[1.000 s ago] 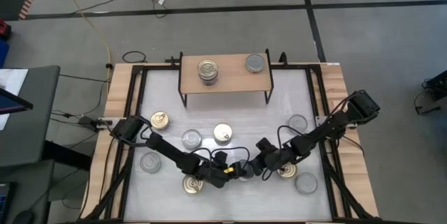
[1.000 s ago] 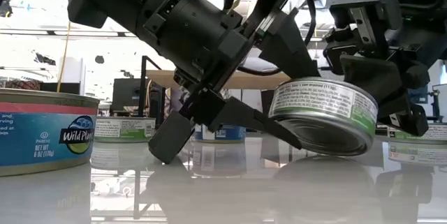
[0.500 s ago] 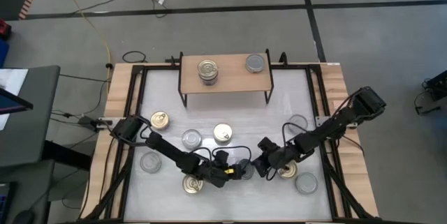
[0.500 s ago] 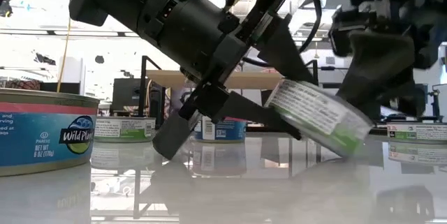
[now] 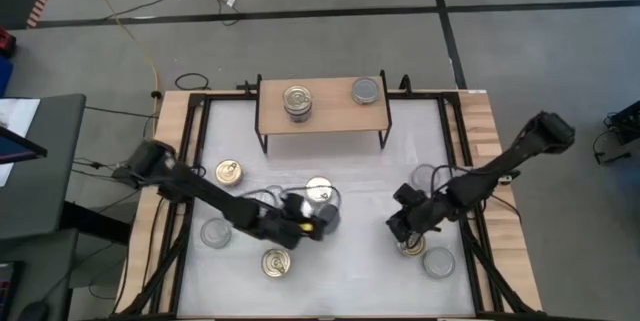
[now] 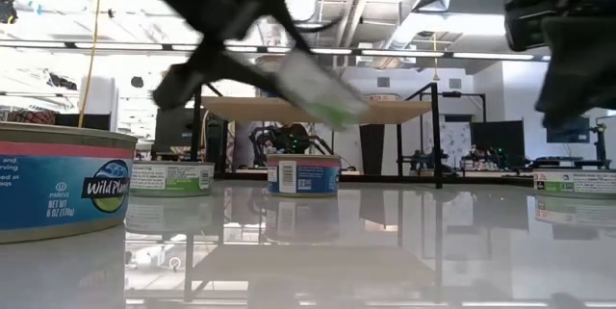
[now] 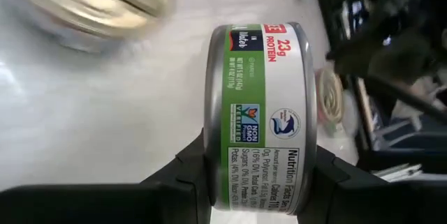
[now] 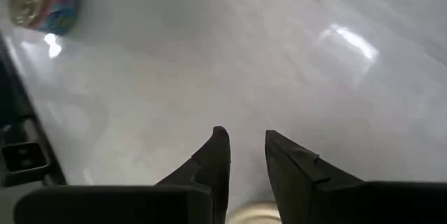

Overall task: Stack canned seafood by type on shelf
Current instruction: Stack the green white tuna can on top of the other green white tuna can on the shelf

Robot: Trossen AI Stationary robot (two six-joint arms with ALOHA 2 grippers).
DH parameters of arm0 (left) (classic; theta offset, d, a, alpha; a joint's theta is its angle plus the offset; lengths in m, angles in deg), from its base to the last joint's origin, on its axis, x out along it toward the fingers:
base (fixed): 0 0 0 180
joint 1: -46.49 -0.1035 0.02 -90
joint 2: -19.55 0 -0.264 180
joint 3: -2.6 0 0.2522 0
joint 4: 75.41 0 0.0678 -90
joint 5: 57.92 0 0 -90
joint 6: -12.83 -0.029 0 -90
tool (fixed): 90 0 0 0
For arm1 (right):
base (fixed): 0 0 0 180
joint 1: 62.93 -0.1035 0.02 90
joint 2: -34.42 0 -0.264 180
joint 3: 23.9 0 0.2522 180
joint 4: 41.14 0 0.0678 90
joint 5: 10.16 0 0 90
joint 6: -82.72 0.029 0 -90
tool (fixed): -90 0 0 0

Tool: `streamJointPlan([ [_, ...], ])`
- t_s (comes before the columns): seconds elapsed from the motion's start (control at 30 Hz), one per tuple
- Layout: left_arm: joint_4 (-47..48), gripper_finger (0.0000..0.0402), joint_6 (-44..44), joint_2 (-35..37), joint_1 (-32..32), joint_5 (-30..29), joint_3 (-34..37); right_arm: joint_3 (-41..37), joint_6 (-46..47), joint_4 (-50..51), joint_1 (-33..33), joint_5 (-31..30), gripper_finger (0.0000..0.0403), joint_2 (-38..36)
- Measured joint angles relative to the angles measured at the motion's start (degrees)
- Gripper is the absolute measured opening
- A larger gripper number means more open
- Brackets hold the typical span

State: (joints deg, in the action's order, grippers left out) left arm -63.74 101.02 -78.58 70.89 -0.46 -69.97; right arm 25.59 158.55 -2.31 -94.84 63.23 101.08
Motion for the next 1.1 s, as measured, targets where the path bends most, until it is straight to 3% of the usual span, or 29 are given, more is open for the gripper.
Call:
streamJointPlan([
  [0.17,-18.7,0.0127,1.0,11.7,1.6,-4.6,18.6,0.0,7.0,2.6,-4.6,-7.8,0.0118,-0.7],
  [0.3,-34.0,0.0127,-2.1,15.3,2.5,-7.6,26.3,0.0,9.3,-2.8,-5.5,-15.6,0.0118,0.9],
  [0.4,-37.4,0.0127,-4.7,15.3,1.5,-7.4,26.9,-0.9,3.3,-13.9,-2.0,-16.2,0.0118,3.3],
  [0.53,-38.0,0.0127,-5.7,15.3,-1.1,-5.4,26.6,-1.3,-8.8,-32.0,6.2,-8.9,0.0118,7.0],
  [0.67,-40.1,0.0127,-5.8,15.3,-4.1,-1.1,26.6,-1.2,-13.1,-44.3,13.3,-4.5,0.0118,8.3],
  [1.1,-45.0,0.0127,-9.0,15.3,-11.7,12.3,26.5,-1.3,-4.3,-46.0,22.0,-4.5,0.0126,8.7],
])
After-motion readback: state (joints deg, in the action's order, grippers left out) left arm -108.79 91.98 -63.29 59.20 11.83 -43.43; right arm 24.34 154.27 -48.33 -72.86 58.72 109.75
